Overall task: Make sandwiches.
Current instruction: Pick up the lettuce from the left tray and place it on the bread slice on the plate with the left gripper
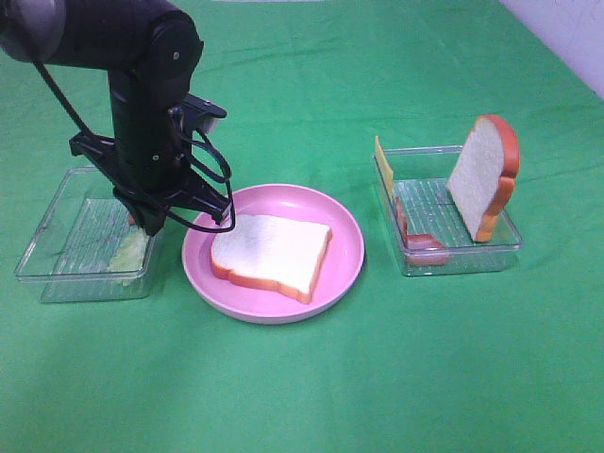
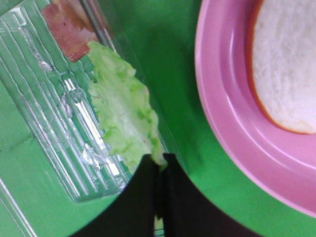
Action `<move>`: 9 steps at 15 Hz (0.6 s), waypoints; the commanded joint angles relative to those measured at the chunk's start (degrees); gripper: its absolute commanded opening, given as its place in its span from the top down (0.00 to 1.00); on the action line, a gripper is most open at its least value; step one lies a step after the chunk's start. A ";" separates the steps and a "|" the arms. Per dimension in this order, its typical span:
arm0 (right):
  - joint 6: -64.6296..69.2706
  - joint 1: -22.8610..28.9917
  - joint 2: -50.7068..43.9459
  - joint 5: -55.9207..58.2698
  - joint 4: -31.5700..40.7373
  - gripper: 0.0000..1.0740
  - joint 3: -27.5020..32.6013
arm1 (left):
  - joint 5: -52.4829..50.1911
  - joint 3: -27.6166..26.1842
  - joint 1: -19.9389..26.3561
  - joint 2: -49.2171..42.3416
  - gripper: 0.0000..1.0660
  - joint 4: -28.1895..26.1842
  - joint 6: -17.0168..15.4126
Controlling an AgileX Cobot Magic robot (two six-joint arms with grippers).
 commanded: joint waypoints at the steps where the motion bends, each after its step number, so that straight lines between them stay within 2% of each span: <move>1: -0.69 -0.34 -0.74 -0.46 -0.17 0.28 0.06 | 2.58 -1.60 -0.23 -1.15 1.00 -0.29 -0.57; 4: -0.69 -0.34 -0.74 -0.46 -0.17 0.28 0.06 | 6.02 -6.93 -0.23 -3.72 1.00 -3.32 -0.34; 6: -0.69 -0.34 -0.74 -0.46 -0.17 0.28 0.06 | 5.21 -10.08 -0.23 -6.19 1.00 -8.88 0.29; 7: -0.69 -0.34 -0.74 -0.46 -0.17 0.28 0.06 | 3.55 -11.52 -0.23 -6.70 1.00 -12.49 2.18; 8: -0.69 -0.34 -0.74 -0.46 -0.17 0.28 0.06 | 1.43 -12.38 -0.23 -6.82 1.00 -17.13 5.39; 9: -0.69 -0.34 -0.74 -0.46 -0.17 0.28 0.06 | 0.74 -12.61 -0.23 -6.82 1.00 -19.19 6.70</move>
